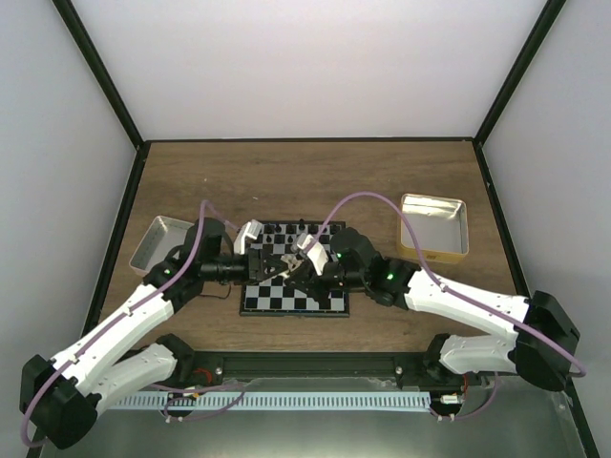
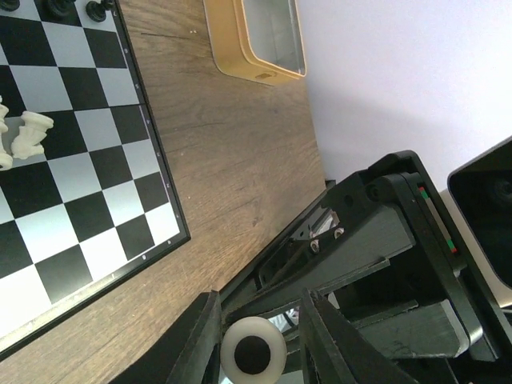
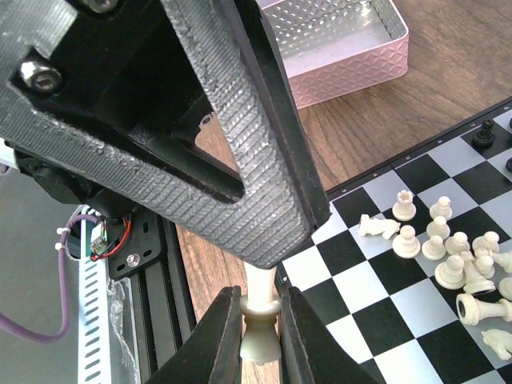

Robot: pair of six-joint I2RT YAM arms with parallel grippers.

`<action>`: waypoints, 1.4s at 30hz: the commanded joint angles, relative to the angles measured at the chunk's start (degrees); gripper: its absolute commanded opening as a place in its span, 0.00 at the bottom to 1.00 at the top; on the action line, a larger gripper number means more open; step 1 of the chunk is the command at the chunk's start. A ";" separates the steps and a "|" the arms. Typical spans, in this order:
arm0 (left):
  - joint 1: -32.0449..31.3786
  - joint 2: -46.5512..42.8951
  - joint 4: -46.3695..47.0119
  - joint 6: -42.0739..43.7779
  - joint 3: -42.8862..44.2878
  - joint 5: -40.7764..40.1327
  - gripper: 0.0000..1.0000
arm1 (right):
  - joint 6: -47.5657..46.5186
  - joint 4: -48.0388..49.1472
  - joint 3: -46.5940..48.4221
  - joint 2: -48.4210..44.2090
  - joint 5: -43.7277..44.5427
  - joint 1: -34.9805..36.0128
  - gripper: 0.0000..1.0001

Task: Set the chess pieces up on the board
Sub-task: Place the chess piece on the chessboard.

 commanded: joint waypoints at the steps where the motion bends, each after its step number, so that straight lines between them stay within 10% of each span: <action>1: -0.26 -0.02 1.04 0.58 0.59 2.52 0.28 | 0.47 -0.04 1.69 -1.21 2.61 -0.38 0.03; 8: -0.26 0.14 3.61 -0.57 -0.21 3.68 0.13 | 2.50 1.25 1.31 -2.30 3.40 -0.38 0.04; 19: -0.23 -3.03 19.88 -18.95 -4.32 1.61 0.09 | 25.77 14.08 -3.63 -8.44 5.71 -0.38 0.58; 24: -0.13 -2.70 25.04 -25.60 -1.50 1.71 0.09 | 42.35 19.43 -6.52 -14.20 12.70 -0.38 0.66; 42: -0.13 -0.74 36.19 -36.57 -2.64 -1.09 0.09 | 60.70 26.29 -8.57 -15.14 11.59 -0.36 0.41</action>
